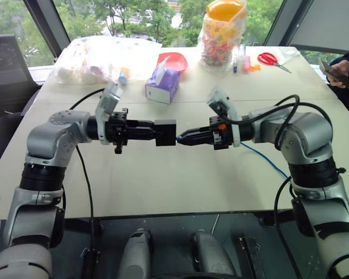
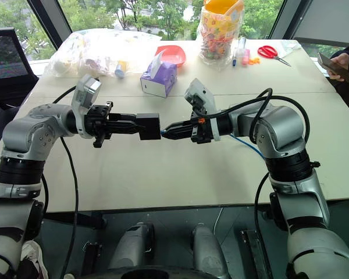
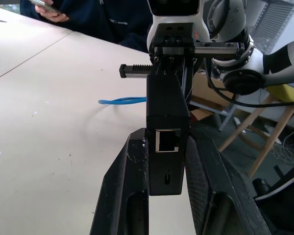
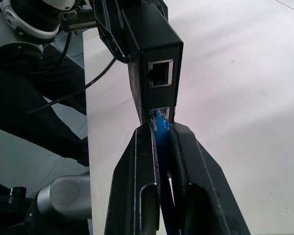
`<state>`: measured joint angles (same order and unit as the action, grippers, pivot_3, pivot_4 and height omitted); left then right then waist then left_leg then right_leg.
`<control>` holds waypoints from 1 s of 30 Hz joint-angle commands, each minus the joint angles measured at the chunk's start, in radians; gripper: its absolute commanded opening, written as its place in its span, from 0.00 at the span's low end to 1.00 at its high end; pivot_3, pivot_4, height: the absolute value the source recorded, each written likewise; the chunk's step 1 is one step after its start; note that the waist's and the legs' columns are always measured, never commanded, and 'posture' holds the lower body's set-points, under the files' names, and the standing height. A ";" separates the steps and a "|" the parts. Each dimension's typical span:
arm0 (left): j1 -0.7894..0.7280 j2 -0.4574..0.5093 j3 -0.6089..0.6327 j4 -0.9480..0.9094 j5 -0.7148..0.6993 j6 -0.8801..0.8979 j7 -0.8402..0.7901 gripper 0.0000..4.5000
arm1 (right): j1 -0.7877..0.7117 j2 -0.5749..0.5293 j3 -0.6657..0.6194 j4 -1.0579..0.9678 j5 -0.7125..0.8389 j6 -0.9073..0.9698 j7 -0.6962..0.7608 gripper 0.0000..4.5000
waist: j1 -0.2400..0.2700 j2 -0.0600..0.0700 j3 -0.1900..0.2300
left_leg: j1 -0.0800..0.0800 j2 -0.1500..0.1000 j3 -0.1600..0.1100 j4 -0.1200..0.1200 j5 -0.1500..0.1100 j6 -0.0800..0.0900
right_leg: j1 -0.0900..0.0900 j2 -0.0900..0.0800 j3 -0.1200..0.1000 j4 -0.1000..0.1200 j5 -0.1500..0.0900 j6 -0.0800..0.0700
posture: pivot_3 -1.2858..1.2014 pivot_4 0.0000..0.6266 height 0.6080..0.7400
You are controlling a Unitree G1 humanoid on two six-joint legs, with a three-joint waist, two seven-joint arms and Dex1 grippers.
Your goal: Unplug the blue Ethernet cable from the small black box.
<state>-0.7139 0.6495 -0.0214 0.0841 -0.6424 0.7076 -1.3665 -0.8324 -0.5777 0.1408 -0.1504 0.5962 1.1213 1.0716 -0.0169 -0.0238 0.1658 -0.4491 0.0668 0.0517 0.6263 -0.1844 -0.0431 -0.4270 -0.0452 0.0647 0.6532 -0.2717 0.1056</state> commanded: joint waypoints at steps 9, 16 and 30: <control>0.035 0.080 0.042 -0.055 -0.012 -0.003 -0.026 0.10 | -0.006 -0.050 0.019 0.142 -0.054 -0.130 0.015 0.00 | -0.001 0.000 0.000 | 0.000 0.000 0.000 0.000 0.000 0.000 | 0.000 0.000 0.000 0.000 0.000 0.000 | 0.52 0.24 0.96; 0.084 0.116 0.058 -0.084 -0.021 -0.003 -0.015 0.10 | -0.035 -0.041 0.026 0.284 -0.112 -0.231 0.015 0.00 | 0.000 0.000 0.000 | -0.001 0.000 0.000 0.000 0.000 0.000 | 0.000 -0.001 0.000 -0.001 0.000 0.000 | 0.52 0.24 0.96; 0.136 -0.154 -0.086 0.032 0.266 -0.375 0.225 0.10 | -0.152 0.162 -0.009 0.721 -0.386 -0.570 -0.322 0.09 | 0.004 0.000 0.001 | -0.004 0.000 0.001 0.003 0.000 0.001 | 0.000 -0.001 0.000 -0.001 0.001 0.001 | 0.52 0.24 0.96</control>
<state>-0.5613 0.5026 -0.1137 0.1171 -0.4010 0.3857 -1.1694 -0.9528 -0.4115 0.1697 0.5669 0.2194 0.5706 0.7737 -0.0130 -0.0236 0.1664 -0.4538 0.0663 0.0523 0.6296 -0.1849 -0.0422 -0.4280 -0.0456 0.0648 0.6523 -0.2708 0.1070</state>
